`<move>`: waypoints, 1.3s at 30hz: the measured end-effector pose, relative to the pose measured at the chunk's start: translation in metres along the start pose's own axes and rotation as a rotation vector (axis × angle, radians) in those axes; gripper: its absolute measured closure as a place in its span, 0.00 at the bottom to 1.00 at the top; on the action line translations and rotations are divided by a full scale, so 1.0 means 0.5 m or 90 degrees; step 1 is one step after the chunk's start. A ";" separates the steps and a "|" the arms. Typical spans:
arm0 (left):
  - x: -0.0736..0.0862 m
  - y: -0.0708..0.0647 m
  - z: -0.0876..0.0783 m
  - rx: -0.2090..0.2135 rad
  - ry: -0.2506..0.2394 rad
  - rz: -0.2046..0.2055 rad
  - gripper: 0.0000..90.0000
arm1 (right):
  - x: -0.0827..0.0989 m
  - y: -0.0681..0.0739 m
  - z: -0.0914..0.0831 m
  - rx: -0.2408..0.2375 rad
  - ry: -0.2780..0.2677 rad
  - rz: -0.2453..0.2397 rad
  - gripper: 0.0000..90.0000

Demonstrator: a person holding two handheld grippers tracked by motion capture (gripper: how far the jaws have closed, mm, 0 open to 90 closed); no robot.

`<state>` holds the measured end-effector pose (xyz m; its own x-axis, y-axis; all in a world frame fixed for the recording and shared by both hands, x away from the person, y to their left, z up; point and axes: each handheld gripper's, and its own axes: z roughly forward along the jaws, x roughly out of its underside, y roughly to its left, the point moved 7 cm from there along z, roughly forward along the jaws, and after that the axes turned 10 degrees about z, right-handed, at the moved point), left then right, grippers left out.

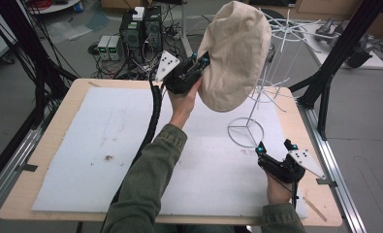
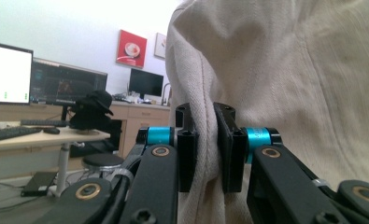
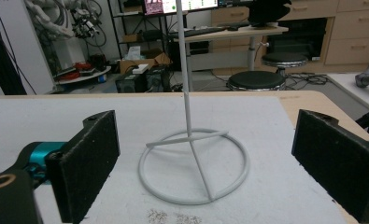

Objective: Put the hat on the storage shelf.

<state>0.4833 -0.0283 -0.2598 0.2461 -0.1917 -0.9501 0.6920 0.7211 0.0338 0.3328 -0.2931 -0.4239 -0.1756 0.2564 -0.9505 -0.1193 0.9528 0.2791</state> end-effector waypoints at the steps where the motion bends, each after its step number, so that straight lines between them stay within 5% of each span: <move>1: 0.006 0.001 -0.003 0.000 0.000 -0.007 0.89 | 0.000 0.000 0.000 0.000 0.002 0.000 0.07; 7: 0.034 0.005 -0.012 0.001 0.011 -0.028 0.88 | 0.000 0.000 0.000 0.000 0.000 -0.002 0.07; 17: 0.026 0.007 -0.018 0.004 0.002 -0.032 0.83 | 0.000 -0.001 0.001 0.002 0.002 -0.001 0.07; 21: 0.025 0.015 -0.021 0.011 0.000 -0.055 0.66 | 0.000 -0.001 0.001 0.000 0.001 -0.003 0.07; 28: 0.004 0.017 -0.031 0.004 -0.007 -0.019 0.44 | 0.001 -0.001 0.002 0.001 0.004 -0.002 0.07; 32: -0.009 0.017 -0.038 -0.002 -0.007 0.008 0.39 | 0.001 0.000 0.002 0.001 0.003 -0.004 0.07; 39: -0.023 0.027 -0.050 -0.007 -0.003 0.009 0.36 | 0.001 0.000 0.002 0.004 0.003 -0.002 0.07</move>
<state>0.4727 0.0004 -0.2562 0.2585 -0.1849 -0.9482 0.6811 0.7309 0.0432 0.3335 -0.2928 -0.4246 -0.1791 0.2523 -0.9509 -0.1139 0.9547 0.2748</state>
